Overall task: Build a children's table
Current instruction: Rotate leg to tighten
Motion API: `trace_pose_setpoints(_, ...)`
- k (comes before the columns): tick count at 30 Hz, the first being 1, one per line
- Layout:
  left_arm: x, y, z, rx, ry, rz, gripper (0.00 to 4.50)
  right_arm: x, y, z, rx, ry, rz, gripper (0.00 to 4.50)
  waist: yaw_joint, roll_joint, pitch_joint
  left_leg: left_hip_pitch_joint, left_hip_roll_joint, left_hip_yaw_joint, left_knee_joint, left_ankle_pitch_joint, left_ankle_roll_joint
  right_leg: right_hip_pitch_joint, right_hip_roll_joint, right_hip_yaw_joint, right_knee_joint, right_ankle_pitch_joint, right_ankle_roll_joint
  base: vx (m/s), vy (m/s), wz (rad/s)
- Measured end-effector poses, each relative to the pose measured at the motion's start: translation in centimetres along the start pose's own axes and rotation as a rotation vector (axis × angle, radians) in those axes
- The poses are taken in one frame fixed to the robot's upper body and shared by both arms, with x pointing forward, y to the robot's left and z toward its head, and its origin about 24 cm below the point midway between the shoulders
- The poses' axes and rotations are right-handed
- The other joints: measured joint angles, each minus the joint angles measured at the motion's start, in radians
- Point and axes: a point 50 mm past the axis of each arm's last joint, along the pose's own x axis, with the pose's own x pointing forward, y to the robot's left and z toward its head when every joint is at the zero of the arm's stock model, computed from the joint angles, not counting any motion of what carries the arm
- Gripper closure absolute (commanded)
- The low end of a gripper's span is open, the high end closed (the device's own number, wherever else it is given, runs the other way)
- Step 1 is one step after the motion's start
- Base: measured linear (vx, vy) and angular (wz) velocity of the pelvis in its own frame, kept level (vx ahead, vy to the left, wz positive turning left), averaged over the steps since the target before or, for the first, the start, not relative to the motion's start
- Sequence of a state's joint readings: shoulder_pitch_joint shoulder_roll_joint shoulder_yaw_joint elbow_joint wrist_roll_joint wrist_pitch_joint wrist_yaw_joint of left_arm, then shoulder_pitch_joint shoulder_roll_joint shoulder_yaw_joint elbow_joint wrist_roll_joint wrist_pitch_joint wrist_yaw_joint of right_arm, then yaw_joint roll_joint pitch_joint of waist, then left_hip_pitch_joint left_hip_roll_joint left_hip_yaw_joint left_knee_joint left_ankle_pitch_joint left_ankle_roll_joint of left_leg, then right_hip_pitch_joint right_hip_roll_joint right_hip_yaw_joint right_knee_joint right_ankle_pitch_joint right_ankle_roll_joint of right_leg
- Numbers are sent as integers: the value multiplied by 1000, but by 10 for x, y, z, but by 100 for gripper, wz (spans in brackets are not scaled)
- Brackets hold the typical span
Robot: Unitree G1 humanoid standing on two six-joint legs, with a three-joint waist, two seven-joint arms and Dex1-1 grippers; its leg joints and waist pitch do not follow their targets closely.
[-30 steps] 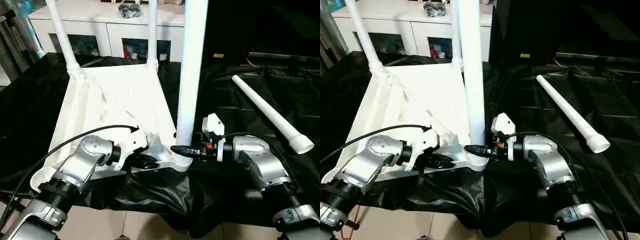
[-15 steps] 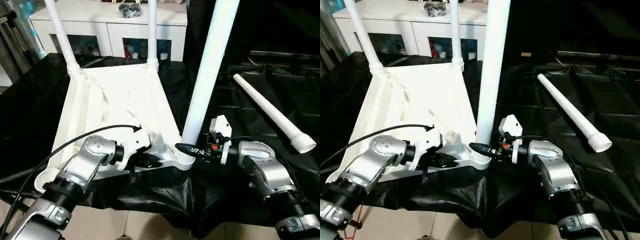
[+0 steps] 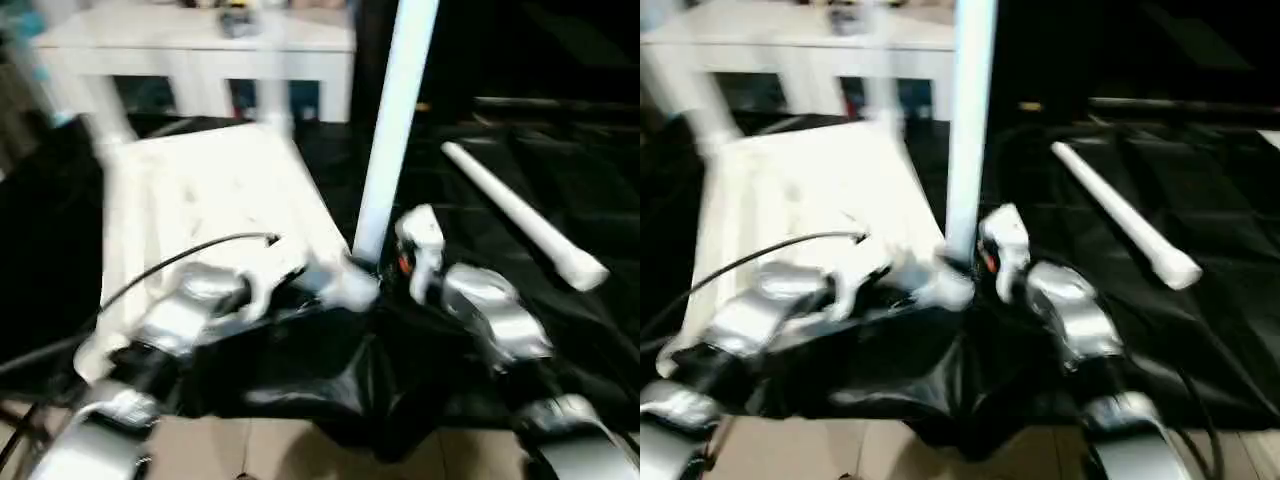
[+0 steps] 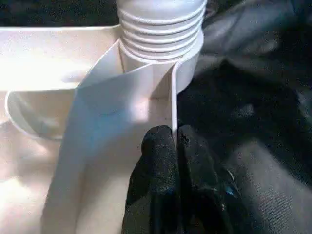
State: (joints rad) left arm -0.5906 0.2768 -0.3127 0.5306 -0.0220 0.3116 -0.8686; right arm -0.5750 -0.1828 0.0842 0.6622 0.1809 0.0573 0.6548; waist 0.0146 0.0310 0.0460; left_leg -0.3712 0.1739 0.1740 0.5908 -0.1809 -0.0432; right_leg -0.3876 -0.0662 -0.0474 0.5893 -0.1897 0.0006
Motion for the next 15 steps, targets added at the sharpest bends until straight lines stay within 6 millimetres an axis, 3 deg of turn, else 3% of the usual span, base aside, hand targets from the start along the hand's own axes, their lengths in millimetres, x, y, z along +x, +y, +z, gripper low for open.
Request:
trace_pose_setpoints(7, 34, -6, 23, -65, -6, 188, 450, 26, -10, 11, 59, 23, -258, 262, -12, 1, -1, 0, 0, 0, 0, 0, 0, -1, 0, 0, 1, 3, -5, 0, 0, 0)
trace_pose_setpoints(15, 36, -7, 25, -60, -6, 213, 450, 31, -9, 15, 38, 32, -275, 262, -11, 2, -3, 3, 0, 0, -6, -1, -1, -1, 1, 0, 2, 7, -11, 0, 0, 0)
